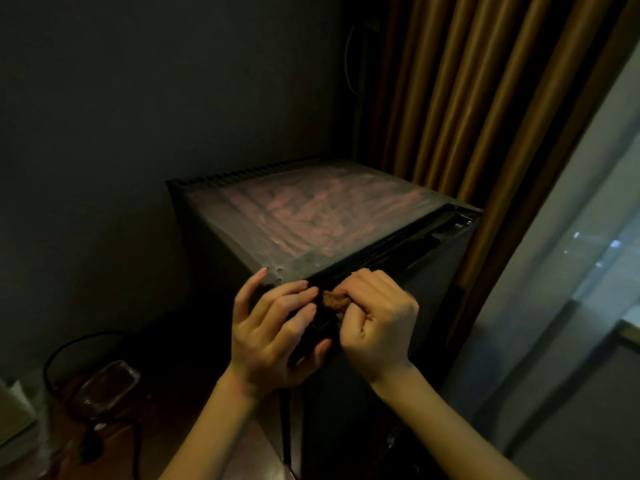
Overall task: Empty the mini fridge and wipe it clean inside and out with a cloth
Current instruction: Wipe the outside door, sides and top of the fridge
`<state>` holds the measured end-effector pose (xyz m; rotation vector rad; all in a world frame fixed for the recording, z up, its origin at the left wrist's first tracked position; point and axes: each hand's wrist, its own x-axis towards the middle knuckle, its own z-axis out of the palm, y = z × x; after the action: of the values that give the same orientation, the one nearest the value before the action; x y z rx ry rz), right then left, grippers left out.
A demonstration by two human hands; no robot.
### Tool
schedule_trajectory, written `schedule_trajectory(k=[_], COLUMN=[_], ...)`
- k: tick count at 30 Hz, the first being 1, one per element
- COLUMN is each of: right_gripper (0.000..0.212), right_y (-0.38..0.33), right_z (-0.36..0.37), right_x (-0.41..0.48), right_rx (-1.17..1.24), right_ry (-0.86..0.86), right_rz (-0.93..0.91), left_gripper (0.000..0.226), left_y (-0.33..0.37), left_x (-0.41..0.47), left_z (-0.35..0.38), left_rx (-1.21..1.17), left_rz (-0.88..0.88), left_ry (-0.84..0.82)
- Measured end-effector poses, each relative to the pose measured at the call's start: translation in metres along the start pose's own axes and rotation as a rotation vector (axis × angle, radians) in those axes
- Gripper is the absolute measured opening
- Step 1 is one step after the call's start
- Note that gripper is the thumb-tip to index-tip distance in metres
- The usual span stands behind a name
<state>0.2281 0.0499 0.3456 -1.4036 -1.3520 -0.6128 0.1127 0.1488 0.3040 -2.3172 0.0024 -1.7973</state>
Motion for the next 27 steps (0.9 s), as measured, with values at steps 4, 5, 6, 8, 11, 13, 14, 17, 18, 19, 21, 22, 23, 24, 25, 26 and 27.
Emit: schedule_trajectory(k=[4,5,6,8,11,13,14,17,18,19,21,22,23,24,25,26,27], right_gripper=[0.024,0.024,0.025,0.027,0.030,0.032,0.033,0.042,0.045,0.046,0.045,0.045,0.044,0.044,0.043,0.040,0.040], right_y=[-0.025,-0.027,-0.026,-0.021,-0.007,0.010,0.022,0.074,0.091,0.104,0.110,0.101,0.086,0.066,0.044,0.023,0.006], right_z=[-0.001,-0.004,-0.007,-0.017,-0.030,-0.038,-0.042,-0.060,-0.066,-0.070,-0.070,-0.066,-0.061,-0.055,-0.049,-0.044,-0.040], right_x=[-0.010,-0.011,-0.010,-0.009,-0.002,0.006,0.010,0.012,0.011,0.012,0.016,0.018,0.019,0.019,0.018,0.017,0.017], right_rx=[-0.019,-0.024,-0.023,-0.008,0.001,0.002,-0.001,-0.060,-0.099,-0.128,-0.135,-0.107,-0.064,-0.014,0.040,0.087,0.127], right_ry=[-0.052,-0.081,-0.114,-0.190,-0.317,-0.345,-0.332,-0.214,-0.171,-0.143,-0.148,-0.169,-0.201,-0.248,-0.310,-0.380,-0.454], right_rz=[0.051,0.057,0.052,0.016,-0.091,-0.169,-0.194,-0.114,-0.023,0.071,0.172,0.154,0.103,0.034,-0.049,-0.134,-0.195], left_gripper=[0.029,0.027,0.025,0.020,0.010,0.009,0.011,0.020,0.021,0.021,0.020,0.021,0.022,0.024,0.025,0.025,0.026], left_y=[-0.004,0.000,0.006,0.023,0.054,0.070,0.075,0.087,0.090,0.093,0.097,0.099,0.101,0.102,0.102,0.102,0.102], left_x=[-0.005,-0.006,-0.006,-0.005,0.003,0.013,0.018,0.027,0.029,0.030,0.035,0.038,0.041,0.043,0.044,0.043,0.041], left_z=[-0.026,-0.028,-0.028,-0.025,-0.016,-0.008,-0.005,-0.003,-0.004,-0.003,0.001,0.005,0.009,0.013,0.016,0.017,0.016], left_rx=[-0.023,-0.035,-0.049,-0.072,0.012,0.148,0.209,0.298,0.300,0.291,0.242,0.225,0.229,0.245,0.263,0.274,0.276], left_rz=[-0.025,-0.068,-0.124,-0.273,-0.503,-0.568,-0.583,-0.633,-0.652,-0.676,-0.753,-0.791,-0.816,-0.827,-0.827,-0.822,-0.824], left_ry=[-0.032,-0.035,-0.026,0.016,0.109,0.115,0.088,0.005,0.000,0.015,0.101,0.150,0.186,0.207,0.220,0.229,0.240])
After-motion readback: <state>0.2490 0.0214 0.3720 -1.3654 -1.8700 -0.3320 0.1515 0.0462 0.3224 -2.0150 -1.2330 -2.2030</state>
